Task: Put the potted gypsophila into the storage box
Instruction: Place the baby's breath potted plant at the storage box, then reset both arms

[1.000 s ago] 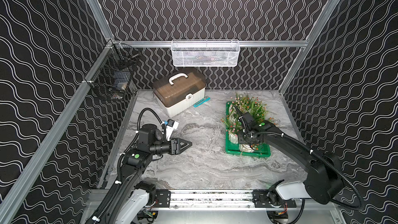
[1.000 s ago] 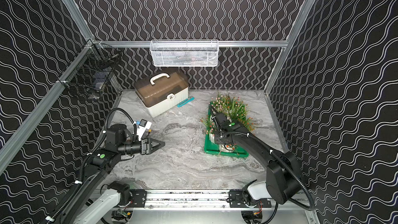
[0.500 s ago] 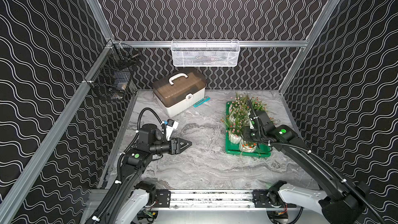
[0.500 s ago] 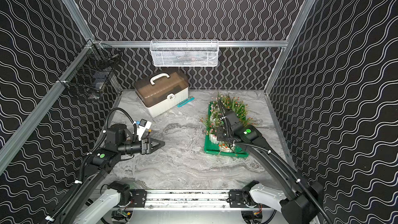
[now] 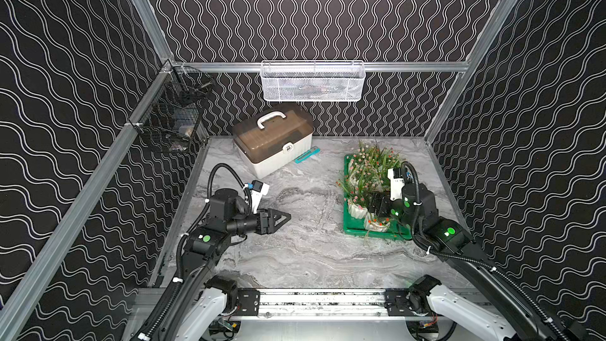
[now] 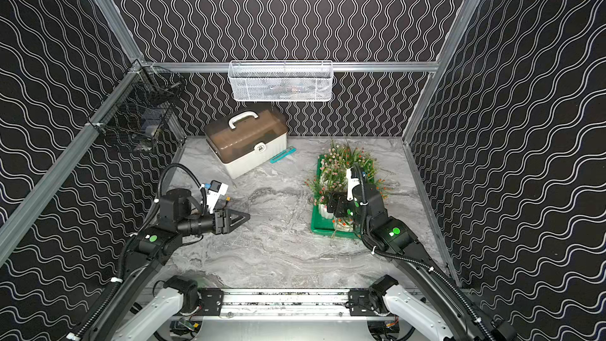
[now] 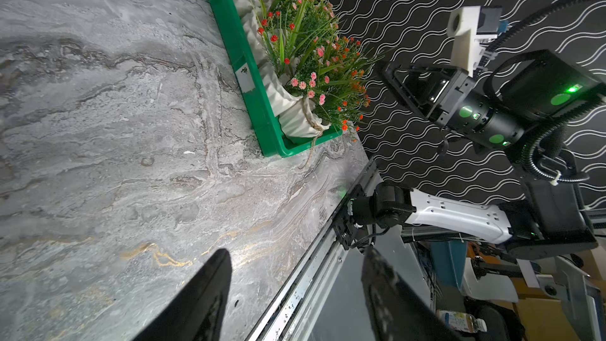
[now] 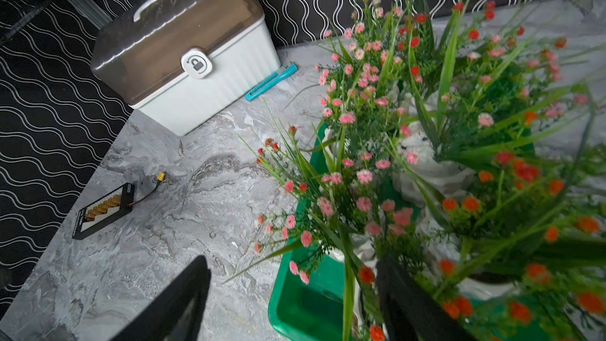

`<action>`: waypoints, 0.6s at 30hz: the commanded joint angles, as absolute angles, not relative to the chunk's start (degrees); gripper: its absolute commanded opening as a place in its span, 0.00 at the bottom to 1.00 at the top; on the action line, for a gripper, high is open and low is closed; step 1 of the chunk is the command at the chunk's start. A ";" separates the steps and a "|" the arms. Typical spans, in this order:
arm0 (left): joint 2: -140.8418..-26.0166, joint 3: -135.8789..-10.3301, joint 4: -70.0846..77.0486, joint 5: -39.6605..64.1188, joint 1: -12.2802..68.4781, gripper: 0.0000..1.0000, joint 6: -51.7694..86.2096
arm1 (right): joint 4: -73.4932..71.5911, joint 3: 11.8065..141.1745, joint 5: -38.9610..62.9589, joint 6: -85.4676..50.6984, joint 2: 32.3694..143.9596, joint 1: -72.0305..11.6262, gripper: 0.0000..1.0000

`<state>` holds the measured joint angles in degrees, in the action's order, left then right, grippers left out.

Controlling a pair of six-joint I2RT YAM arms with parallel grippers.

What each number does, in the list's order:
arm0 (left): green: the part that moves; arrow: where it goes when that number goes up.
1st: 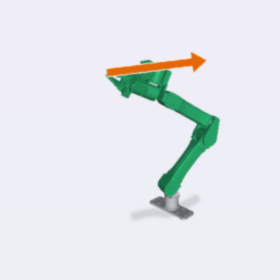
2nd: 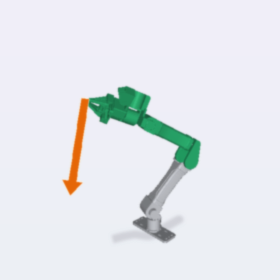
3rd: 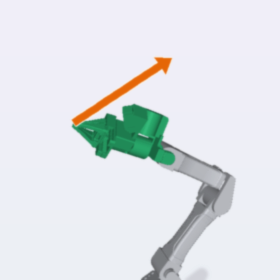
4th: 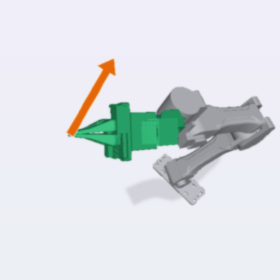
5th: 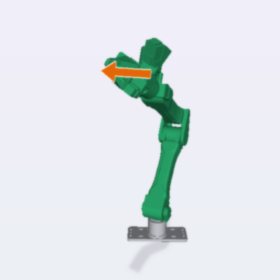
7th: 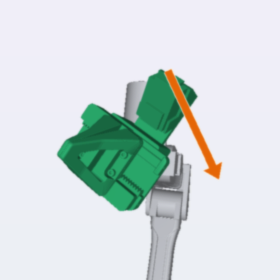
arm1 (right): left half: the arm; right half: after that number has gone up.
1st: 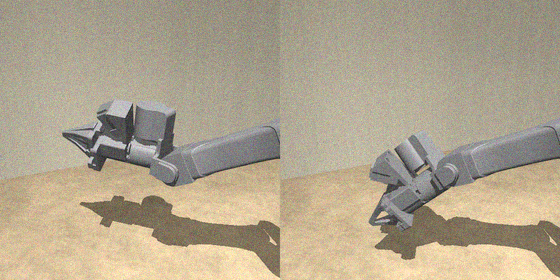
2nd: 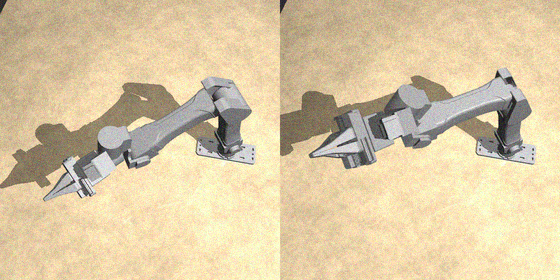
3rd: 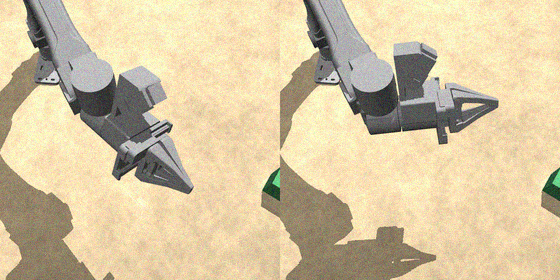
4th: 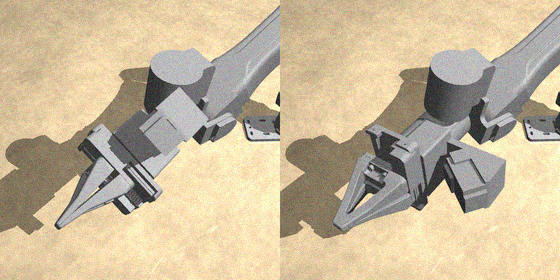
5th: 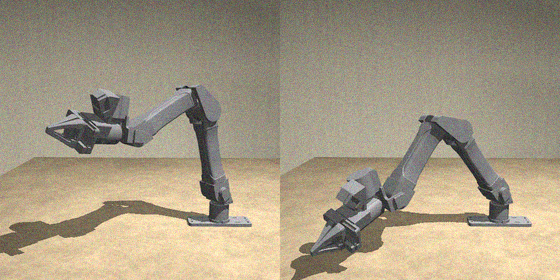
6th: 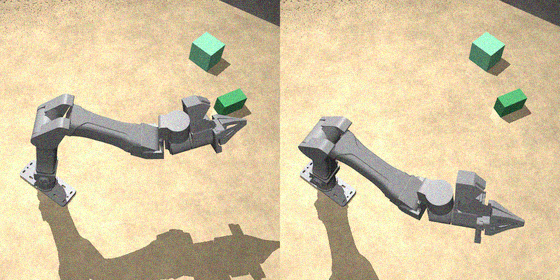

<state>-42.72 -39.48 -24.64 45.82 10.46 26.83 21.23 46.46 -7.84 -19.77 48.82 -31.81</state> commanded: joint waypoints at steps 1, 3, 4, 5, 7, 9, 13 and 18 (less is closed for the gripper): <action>-42.10 -40.25 -25.01 42.52 10.38 0.75 24.62 | 15.27 46.68 -6.39 -15.67 49.72 -31.82 0.90; -41.30 -40.36 -24.65 40.20 10.37 0.97 24.99 | 12.45 46.00 -5.15 -14.66 49.90 -31.82 0.93; -40.78 -40.30 -24.46 38.12 10.37 0.99 25.76 | 10.69 45.60 -4.60 -14.42 50.00 -31.82 0.94; -40.30 -39.75 -23.87 35.44 10.35 0.99 27.66 | 9.24 45.44 -3.84 -14.33 50.17 -31.82 0.95; -39.74 -37.32 -20.91 32.29 10.37 0.99 33.07 | 7.25 45.49 -2.99 -14.11 50.68 -31.82 1.00; -39.95 -34.90 -15.00 32.10 10.33 0.99 36.68 | 6.02 45.57 -3.61 -14.67 51.28 -31.73 1.00; -40.34 -30.84 -2.58 27.50 10.37 0.99 42.05 | 5.02 45.77 -4.81 -15.67 52.83 -31.26 1.00; -37.40 -28.45 -0.17 9.20 10.46 0.99 34.83 | 4.99 47.42 -5.29 -16.87 55.95 -28.15 1.00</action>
